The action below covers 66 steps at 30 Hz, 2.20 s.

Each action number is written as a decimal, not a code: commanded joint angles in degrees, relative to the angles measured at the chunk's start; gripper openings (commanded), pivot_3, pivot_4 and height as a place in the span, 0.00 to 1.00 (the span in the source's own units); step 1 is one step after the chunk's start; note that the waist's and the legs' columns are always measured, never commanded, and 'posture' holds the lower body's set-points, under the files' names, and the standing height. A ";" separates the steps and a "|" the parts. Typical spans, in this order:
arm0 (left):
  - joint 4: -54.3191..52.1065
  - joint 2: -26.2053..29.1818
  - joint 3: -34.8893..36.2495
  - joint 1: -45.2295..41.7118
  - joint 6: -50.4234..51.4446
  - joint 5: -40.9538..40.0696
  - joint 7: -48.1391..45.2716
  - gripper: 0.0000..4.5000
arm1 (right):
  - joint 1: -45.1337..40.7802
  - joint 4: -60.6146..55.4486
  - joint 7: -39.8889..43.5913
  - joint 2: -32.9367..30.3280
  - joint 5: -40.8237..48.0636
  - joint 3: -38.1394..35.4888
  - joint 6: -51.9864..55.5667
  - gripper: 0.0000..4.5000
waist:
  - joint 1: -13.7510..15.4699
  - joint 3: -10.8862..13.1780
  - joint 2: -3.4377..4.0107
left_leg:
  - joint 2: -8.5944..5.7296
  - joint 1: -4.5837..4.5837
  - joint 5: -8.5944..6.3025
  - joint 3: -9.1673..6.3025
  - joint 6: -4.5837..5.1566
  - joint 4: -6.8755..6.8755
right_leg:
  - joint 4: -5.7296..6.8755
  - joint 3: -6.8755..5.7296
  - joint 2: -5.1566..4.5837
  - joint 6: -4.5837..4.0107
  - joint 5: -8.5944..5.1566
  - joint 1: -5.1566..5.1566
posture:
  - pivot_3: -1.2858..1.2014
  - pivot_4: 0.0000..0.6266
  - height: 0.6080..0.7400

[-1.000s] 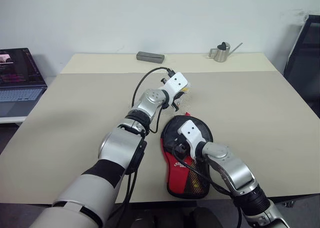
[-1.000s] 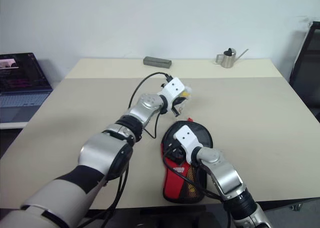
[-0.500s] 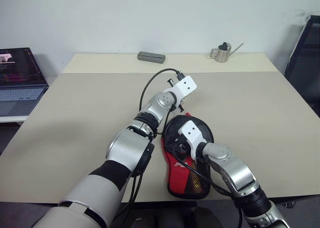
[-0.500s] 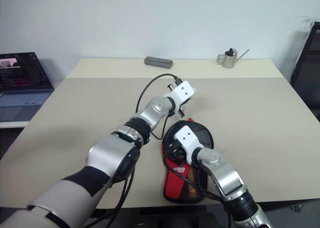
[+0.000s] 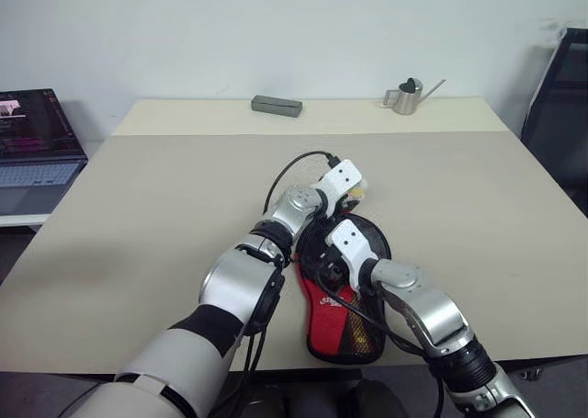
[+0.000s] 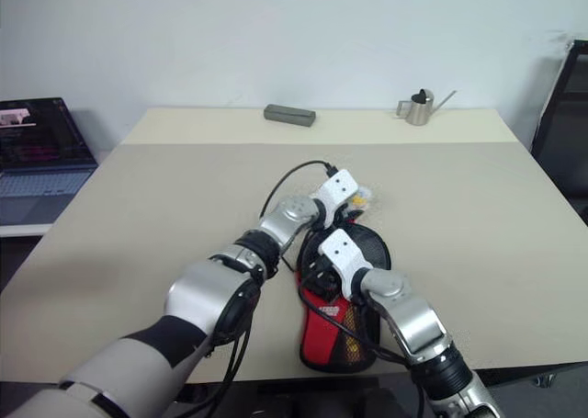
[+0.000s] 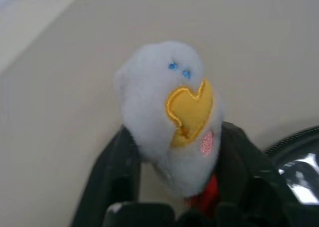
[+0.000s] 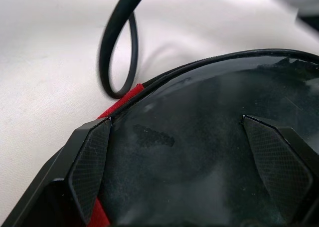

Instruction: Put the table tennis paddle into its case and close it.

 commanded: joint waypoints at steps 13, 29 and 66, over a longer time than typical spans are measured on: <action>-5.12 13.24 6.59 -4.98 -1.21 -6.12 -1.90 0.99 | -2.38 11.38 3.85 -2.25 -1.56 1.59 -1.84 1.00 | -0.85 -0.05 0.02 | 0.02 0.06 0.03 -0.01 -0.05 0.00 | 0.03 0.02 0.01 0.06 0.04 0.02 | 0.52 0.24 1.00; -59.76 33.13 8.81 29.70 23.59 -28.69 -41.32 0.99 | -4.71 11.19 8.48 -6.38 1.84 -4.08 -2.28 1.00 | -0.15 -0.23 0.21 | 0.27 -0.04 0.06 -0.14 -0.10 0.02 | -0.01 0.03 -0.09 -0.04 0.09 0.05 | 0.52 0.24 1.00; -75.90 21.55 -10.26 40.48 28.99 -25.80 -20.61 0.99 | -11.94 -11.53 22.15 -34.25 29.91 -27.00 15.39 1.00 | 0.78 0.23 0.13 | 0.18 -0.33 0.03 -0.01 -0.06 -0.08 | -0.42 0.05 -0.23 -0.05 0.08 -0.03 | 0.52 0.24 1.00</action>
